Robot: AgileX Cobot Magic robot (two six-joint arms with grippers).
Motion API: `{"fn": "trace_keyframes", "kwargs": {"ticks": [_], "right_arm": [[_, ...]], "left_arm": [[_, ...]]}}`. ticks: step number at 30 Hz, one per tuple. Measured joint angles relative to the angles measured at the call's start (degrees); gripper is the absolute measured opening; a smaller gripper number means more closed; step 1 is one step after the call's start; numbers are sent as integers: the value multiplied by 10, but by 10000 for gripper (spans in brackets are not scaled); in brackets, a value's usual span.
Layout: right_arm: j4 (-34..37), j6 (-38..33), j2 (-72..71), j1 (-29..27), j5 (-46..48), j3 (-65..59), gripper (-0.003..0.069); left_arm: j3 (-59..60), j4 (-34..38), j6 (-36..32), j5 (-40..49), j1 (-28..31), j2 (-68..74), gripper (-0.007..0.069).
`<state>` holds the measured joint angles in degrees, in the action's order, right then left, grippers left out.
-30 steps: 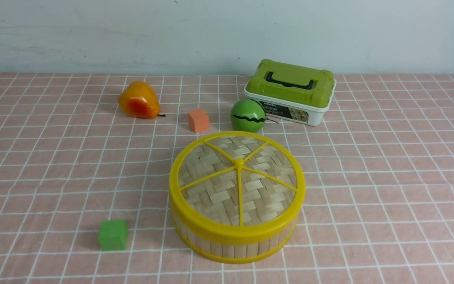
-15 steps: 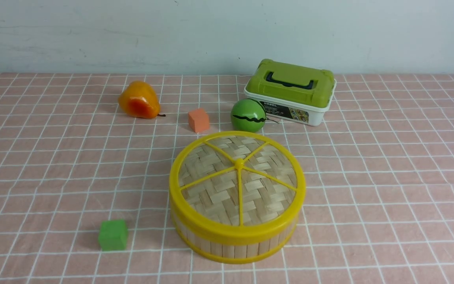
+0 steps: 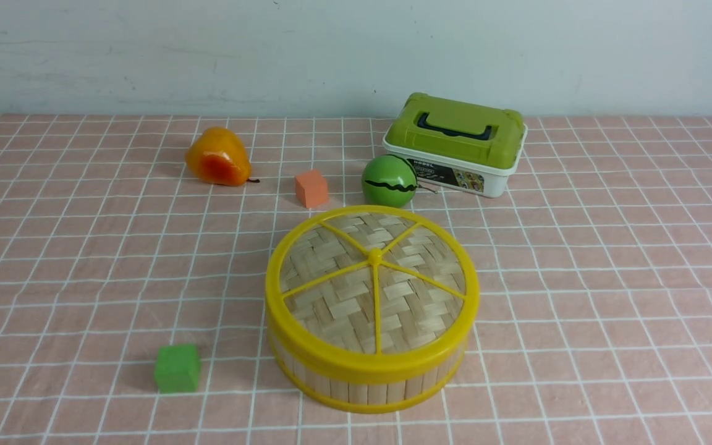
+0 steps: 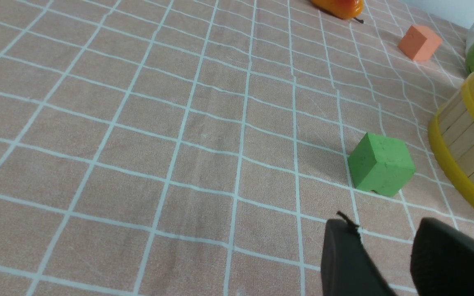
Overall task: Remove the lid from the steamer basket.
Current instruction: Use the right arm to lift the lid of the steamer
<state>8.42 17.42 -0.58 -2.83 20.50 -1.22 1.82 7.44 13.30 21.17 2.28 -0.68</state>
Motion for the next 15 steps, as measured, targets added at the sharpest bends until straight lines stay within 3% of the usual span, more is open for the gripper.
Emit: {"fn": "trace_keyframes", "kwargs": {"ticks": [3,7,15], "right_arm": [[113,73,0,0,-9,-3,162],[211,126,0,0,-14,-3,167],[216,135,0,0,-35,-3,173]], "left_arm": [[0,0,0,0,0,0,239],[0,0,0,0,0,0,239],[0,-1,0,0,0,0,239]]}}
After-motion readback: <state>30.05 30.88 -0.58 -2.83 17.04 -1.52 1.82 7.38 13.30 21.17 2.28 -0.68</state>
